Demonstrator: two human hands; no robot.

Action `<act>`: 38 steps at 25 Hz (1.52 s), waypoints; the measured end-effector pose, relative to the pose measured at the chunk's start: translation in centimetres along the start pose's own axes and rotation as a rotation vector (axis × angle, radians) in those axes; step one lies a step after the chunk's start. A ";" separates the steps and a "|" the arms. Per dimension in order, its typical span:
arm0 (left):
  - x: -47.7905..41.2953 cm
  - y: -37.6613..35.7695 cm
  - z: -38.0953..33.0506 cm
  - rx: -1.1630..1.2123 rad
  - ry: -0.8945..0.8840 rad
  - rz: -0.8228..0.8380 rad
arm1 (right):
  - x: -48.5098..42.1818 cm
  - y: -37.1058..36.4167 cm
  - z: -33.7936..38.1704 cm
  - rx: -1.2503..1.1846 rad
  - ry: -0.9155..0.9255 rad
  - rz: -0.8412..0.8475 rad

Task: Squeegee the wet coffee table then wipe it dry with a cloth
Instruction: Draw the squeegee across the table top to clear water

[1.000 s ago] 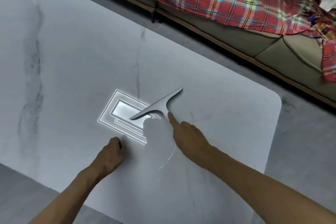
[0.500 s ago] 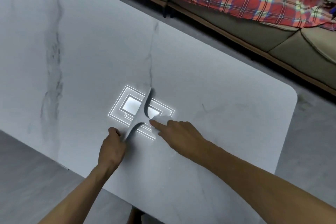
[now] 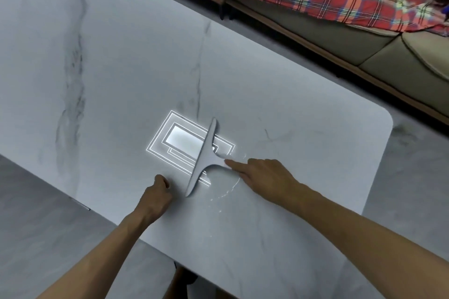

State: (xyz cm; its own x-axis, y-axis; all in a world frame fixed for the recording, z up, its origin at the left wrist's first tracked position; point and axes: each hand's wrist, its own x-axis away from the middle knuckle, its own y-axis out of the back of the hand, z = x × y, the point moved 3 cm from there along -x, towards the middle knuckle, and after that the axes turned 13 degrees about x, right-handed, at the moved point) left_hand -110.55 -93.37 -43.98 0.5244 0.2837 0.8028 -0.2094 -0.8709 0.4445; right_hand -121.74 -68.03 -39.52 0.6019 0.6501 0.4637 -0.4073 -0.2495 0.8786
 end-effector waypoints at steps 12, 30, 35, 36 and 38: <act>2.7 -2.1 -0.1 0.025 -0.107 -0.028 | 10.4 -0.9 -2.3 -0.031 -0.217 -0.015; 6.4 -3.7 9.8 -0.002 -0.009 0.238 | 14.6 -6.0 5.9 0.060 -0.249 0.030; 6.2 -4.1 9.6 0.011 -0.019 0.160 | 15.4 -5.1 9.1 0.015 -0.158 0.024; 6.4 -3.9 9.7 0.049 -0.040 0.096 | 14.2 -5.1 10.8 0.002 -0.100 0.009; 6.7 -3.5 9.8 0.111 -0.066 -0.045 | 11.4 -5.6 14.7 0.007 0.036 -0.024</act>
State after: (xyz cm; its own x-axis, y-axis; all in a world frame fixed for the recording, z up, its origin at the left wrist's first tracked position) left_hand -98.18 -92.35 -44.02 0.5850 0.2994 0.7537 -0.0943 -0.8979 0.4299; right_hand -102.48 -69.73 -37.45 0.5868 0.6812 0.4378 -0.3880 -0.2381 0.8904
